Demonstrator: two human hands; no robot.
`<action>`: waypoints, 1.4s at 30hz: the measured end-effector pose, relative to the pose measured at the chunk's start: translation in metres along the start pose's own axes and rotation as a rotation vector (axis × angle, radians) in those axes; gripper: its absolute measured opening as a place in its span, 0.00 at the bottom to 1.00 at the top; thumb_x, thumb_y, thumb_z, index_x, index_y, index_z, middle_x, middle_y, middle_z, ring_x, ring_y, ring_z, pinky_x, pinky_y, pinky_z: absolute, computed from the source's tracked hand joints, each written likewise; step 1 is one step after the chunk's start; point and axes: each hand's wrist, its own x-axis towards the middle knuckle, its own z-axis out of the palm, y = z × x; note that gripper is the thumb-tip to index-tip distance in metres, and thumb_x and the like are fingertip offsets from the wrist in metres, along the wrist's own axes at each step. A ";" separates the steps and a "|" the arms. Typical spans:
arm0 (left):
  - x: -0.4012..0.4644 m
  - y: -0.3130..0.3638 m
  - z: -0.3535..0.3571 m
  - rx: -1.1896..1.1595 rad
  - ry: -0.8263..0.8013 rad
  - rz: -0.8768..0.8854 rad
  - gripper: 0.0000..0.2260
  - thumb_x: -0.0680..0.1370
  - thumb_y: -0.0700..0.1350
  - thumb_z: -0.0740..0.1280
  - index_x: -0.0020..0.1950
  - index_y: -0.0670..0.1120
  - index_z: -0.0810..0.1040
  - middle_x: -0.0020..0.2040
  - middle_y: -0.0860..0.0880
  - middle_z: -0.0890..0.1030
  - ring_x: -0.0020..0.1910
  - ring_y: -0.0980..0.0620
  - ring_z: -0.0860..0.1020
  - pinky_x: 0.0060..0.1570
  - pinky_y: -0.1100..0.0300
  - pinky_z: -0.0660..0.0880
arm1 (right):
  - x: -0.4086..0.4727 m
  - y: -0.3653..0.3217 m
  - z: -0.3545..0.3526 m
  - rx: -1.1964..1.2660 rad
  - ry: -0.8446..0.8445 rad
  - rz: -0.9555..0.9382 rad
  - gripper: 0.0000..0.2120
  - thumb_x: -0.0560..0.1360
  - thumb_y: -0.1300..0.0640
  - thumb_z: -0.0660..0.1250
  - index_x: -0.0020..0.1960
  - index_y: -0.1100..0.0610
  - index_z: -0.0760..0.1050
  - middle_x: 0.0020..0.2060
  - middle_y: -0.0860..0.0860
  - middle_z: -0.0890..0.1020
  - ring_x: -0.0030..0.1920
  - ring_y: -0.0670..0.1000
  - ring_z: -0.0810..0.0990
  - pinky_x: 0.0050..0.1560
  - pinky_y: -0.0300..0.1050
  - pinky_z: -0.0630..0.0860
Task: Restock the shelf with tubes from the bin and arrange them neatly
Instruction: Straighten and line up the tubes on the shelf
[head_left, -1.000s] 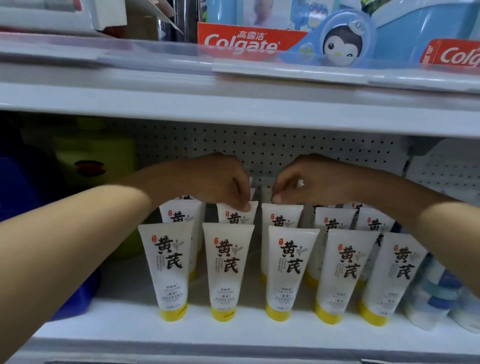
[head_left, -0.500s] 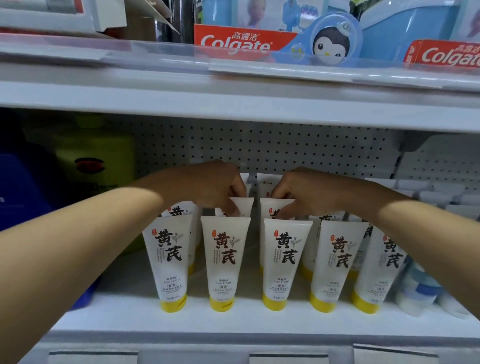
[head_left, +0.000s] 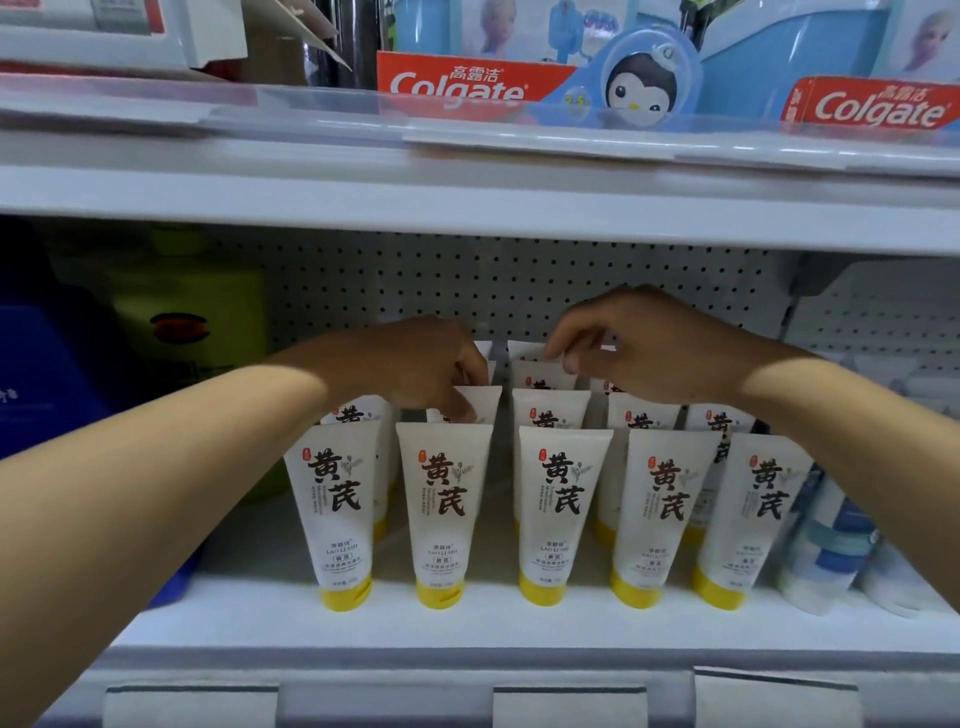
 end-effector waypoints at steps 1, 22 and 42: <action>-0.001 0.000 -0.001 -0.011 0.016 -0.011 0.13 0.74 0.45 0.69 0.58 0.48 0.79 0.57 0.51 0.81 0.54 0.54 0.79 0.58 0.58 0.75 | -0.004 -0.002 -0.002 0.001 0.002 -0.002 0.10 0.78 0.58 0.61 0.53 0.48 0.78 0.40 0.32 0.74 0.44 0.32 0.73 0.43 0.26 0.65; -0.052 0.026 0.017 0.139 -0.008 -0.116 0.13 0.72 0.50 0.71 0.56 0.52 0.79 0.53 0.54 0.81 0.50 0.55 0.79 0.51 0.59 0.78 | -0.036 -0.021 0.024 -0.100 -0.230 0.129 0.13 0.73 0.48 0.69 0.57 0.45 0.76 0.55 0.43 0.79 0.46 0.44 0.73 0.46 0.40 0.69; -0.072 0.023 -0.004 -0.044 0.124 -0.126 0.19 0.71 0.49 0.73 0.60 0.57 0.73 0.54 0.59 0.79 0.52 0.58 0.77 0.52 0.63 0.75 | -0.047 -0.029 0.009 -0.039 -0.078 0.086 0.22 0.70 0.41 0.68 0.62 0.39 0.68 0.54 0.39 0.75 0.52 0.43 0.75 0.53 0.40 0.74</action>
